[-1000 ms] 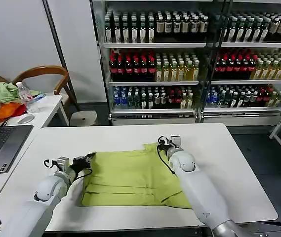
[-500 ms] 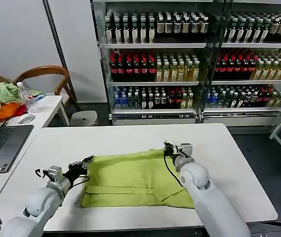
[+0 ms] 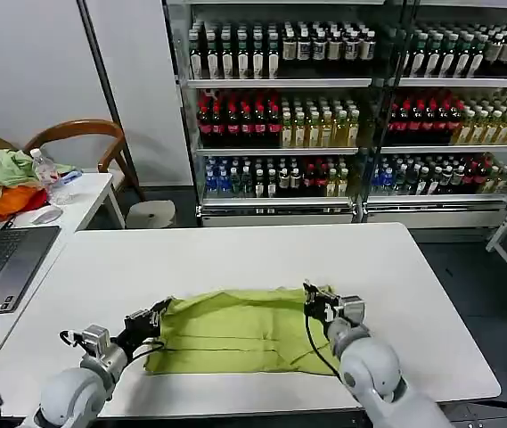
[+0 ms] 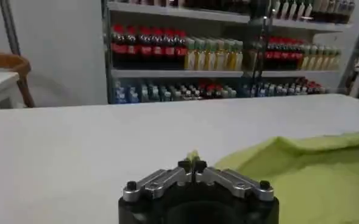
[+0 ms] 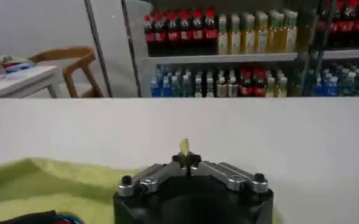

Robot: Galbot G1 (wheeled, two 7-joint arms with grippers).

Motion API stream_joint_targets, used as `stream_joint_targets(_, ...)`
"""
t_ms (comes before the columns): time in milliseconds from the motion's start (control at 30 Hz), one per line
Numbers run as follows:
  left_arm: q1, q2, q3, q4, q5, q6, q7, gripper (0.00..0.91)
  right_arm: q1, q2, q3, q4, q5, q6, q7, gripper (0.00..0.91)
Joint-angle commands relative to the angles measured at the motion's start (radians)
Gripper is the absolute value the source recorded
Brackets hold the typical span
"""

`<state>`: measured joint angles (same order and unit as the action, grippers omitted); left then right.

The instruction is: Fold and organize the clothes.

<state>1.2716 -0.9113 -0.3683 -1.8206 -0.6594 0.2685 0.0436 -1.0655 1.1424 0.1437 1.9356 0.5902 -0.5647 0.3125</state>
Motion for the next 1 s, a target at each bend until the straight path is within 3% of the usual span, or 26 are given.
stream_joint_targets(33, 0.060, 0.001, -0.011, -0.039, 0.013, -0.016, 0.000, 0.040, -0.081, -0.022, 0.008, 0.064, -0.017, 0.001, 0.010, 0.000)
stream_joint_targets(833, 0.110, 0.022, -0.016, -0.040, 0.034, -0.012, 0.001, 0.040, -0.136, -0.044, 0.031, 0.046, -0.065, -0.005, -0.018, 0.000)
stream_joint_targets(867, 0.113, 0.021, -0.015, -0.044, 0.044, -0.005, -0.002, 0.071, -0.142, -0.039, 0.028, 0.039, -0.075, -0.004, -0.024, 0.000)
stream_joint_targets(900, 0.114, 0.021, -0.015, -0.045, 0.046, 0.003, -0.004, 0.907, -0.143, -0.036, 0.026, 0.036, -0.081, 0.000, -0.026, 0.796)
stream_joint_targets(933, 0.113, 0.020, -0.013, -0.048, 0.070, 0.029, -0.022, 0.907, -0.143, -0.033, 0.026, 0.035, -0.090, 0.003, -0.034, 0.907)
stream_joint_targets(1000, 0.108, 0.019, -0.010, -0.051, 0.085, 0.054, -0.054, 0.907, -0.144, -0.031, 0.026, 0.044, -0.103, -0.003, -0.030, 0.907)
